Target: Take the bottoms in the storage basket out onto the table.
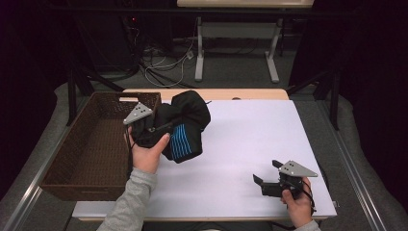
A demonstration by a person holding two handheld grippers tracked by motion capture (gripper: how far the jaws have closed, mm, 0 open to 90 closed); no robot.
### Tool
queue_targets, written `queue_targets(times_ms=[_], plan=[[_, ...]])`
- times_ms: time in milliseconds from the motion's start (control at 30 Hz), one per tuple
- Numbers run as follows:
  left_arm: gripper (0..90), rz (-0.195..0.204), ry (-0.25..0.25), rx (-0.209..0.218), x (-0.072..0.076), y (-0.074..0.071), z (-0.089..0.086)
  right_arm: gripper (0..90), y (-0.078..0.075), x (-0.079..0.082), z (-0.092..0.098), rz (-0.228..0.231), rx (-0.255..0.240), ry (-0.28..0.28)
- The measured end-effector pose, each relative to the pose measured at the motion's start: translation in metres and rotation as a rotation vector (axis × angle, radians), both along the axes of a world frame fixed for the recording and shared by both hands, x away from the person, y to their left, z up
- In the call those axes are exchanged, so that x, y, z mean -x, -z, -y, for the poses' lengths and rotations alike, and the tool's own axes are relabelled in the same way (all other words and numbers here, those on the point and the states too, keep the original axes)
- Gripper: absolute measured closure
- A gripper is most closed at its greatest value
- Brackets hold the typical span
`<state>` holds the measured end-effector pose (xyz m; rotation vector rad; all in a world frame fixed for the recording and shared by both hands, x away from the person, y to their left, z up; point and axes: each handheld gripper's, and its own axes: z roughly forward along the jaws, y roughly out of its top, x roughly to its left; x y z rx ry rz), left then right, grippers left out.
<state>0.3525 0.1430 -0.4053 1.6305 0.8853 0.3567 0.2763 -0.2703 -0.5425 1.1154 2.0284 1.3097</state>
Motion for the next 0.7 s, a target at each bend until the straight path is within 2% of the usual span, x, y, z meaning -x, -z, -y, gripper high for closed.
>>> queue_targets(times_ms=[700], plan=[[72.1,-0.045,0.082,-0.001,0.006,0.021,0.030,7.9,0.000,0.000,-0.001,-0.010,-0.002,0.002]])
